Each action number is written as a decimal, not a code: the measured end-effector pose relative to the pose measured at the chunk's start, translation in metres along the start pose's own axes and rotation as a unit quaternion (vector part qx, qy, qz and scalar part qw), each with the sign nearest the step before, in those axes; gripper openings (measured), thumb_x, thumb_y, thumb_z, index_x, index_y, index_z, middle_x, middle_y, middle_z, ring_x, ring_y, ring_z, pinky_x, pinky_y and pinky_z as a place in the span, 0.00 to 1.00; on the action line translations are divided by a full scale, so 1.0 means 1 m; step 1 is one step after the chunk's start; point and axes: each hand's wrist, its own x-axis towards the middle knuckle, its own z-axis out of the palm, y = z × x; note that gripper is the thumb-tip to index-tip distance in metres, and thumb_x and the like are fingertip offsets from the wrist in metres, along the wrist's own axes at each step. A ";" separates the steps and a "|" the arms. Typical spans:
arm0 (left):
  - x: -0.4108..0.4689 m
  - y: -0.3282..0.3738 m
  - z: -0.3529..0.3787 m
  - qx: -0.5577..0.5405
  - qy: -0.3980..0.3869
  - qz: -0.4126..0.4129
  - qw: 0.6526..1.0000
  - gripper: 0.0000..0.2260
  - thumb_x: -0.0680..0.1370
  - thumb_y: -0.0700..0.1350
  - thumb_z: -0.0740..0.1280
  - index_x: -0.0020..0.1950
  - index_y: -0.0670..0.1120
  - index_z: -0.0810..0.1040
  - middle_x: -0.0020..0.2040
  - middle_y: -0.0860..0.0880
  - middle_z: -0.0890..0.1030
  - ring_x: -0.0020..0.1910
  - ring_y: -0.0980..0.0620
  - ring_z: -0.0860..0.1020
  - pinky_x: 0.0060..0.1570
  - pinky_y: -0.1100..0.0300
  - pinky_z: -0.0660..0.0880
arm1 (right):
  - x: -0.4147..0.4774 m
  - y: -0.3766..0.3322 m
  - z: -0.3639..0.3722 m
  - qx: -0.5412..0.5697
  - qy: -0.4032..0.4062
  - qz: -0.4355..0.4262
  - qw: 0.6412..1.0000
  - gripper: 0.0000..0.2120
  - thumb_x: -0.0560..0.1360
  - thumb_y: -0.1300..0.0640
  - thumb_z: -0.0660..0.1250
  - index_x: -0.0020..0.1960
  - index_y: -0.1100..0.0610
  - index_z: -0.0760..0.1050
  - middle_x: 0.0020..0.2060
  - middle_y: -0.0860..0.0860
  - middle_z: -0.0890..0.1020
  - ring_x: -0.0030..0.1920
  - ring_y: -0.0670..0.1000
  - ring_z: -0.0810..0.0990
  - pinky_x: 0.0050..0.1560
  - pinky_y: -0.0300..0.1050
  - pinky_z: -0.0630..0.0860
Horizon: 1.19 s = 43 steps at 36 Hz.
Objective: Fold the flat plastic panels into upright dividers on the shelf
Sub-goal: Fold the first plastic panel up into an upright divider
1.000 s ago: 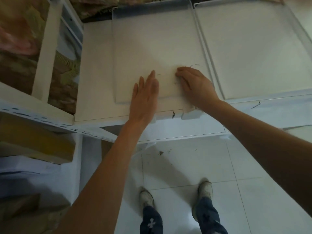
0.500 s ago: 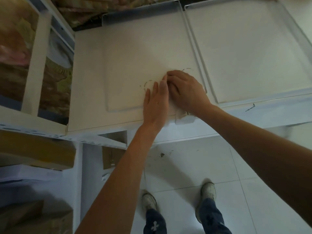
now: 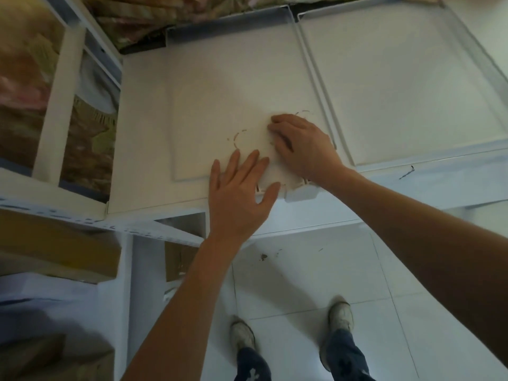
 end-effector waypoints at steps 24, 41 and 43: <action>0.000 -0.007 -0.010 -0.147 -0.006 0.060 0.987 0.17 0.81 0.47 0.57 0.67 0.47 0.75 0.66 0.49 0.76 0.69 0.54 0.71 0.72 0.58 0.63 | -0.001 0.001 0.003 -0.023 0.014 0.022 0.999 0.17 0.78 0.52 0.59 0.64 0.51 0.77 0.66 0.47 0.77 0.66 0.50 0.74 0.65 0.45 0.70; 0.021 -0.019 -0.010 -0.105 -0.010 -0.053 0.993 0.18 0.84 0.51 0.50 0.71 0.49 0.69 0.72 0.48 0.71 0.75 0.50 0.61 0.75 0.54 0.52 | 0.000 -0.001 0.004 -0.010 0.015 0.035 0.999 0.18 0.78 0.52 0.58 0.65 0.48 0.76 0.67 0.43 0.75 0.68 0.46 0.72 0.66 0.44 0.69; 0.022 -0.023 -0.008 -0.088 -0.011 -0.043 0.995 0.18 0.84 0.51 0.50 0.70 0.48 0.69 0.72 0.49 0.71 0.76 0.50 0.60 0.74 0.56 0.52 | 0.000 -0.001 0.003 -0.011 0.014 0.034 0.999 0.18 0.78 0.52 0.58 0.65 0.49 0.76 0.67 0.44 0.75 0.68 0.47 0.72 0.66 0.44 0.70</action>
